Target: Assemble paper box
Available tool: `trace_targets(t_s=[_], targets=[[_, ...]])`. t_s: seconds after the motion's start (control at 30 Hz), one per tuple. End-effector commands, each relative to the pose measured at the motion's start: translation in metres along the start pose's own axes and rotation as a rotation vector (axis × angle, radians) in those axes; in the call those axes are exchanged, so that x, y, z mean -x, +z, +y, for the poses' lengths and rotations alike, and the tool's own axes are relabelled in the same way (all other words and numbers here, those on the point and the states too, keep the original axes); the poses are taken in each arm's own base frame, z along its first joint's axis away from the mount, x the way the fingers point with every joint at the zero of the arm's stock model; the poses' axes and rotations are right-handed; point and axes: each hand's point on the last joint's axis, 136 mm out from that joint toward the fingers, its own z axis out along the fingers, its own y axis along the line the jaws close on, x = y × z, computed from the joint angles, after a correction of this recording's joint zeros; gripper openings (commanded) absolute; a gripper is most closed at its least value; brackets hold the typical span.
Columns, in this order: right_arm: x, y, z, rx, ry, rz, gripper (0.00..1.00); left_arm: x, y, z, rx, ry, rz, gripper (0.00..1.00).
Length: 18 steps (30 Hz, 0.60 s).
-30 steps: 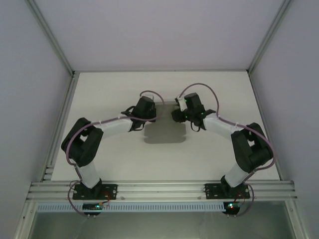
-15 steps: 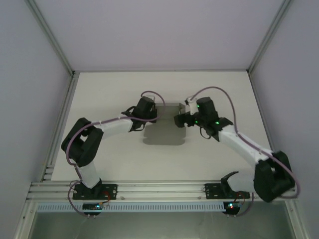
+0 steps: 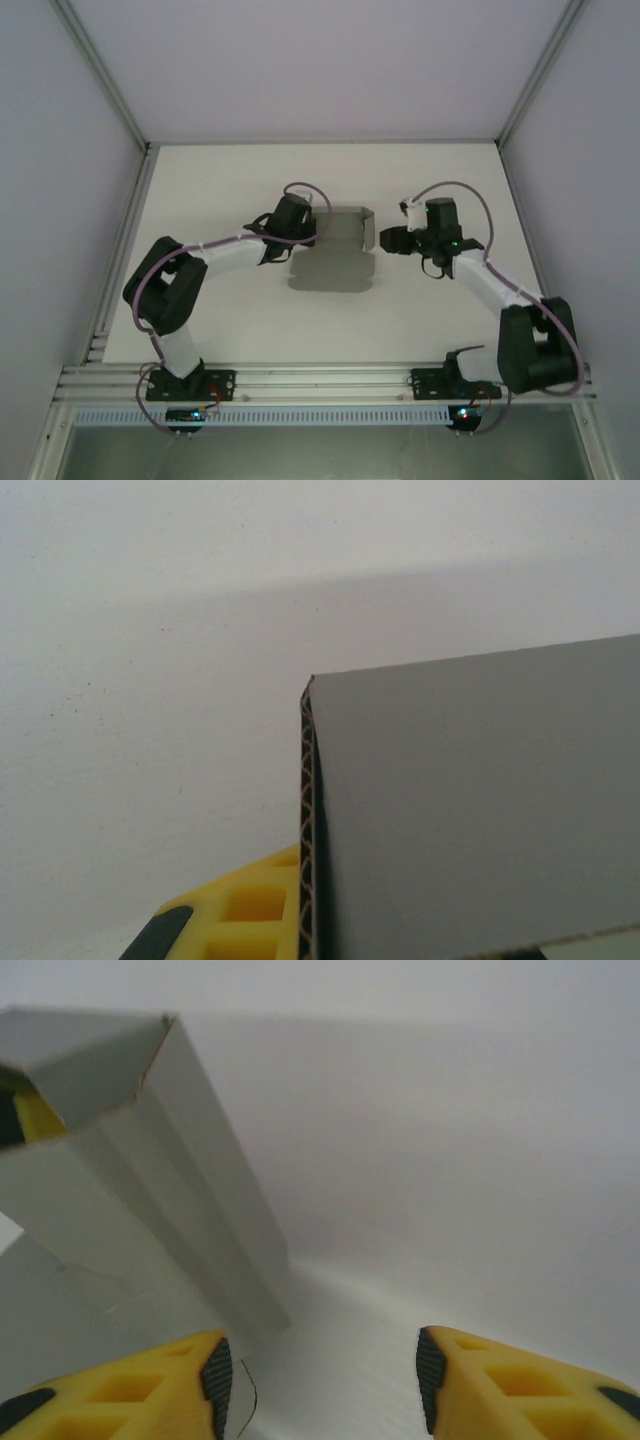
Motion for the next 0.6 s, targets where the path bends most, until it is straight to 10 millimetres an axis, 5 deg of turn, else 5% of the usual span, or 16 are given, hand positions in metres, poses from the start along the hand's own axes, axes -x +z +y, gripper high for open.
trace_targets(t_s=[0.0, 0.43, 0.57], targets=[[0.031, 0.006, 0.028, 0.138, -0.087, -0.053, 0.48, 0.01, -0.005, -0.01, -0.039, 0.014, -0.024, 0.0], [0.026, 0.042, 0.058, 0.204, -0.15, 0.019, 0.38, 0.012, -0.003, -0.015, -0.057, 0.016, -0.018, 0.0], [0.029, 0.058, 0.041, 0.052, -0.119, 0.019, 0.45, 0.013, -0.006, -0.017, -0.064, 0.015, -0.025, 0.0]])
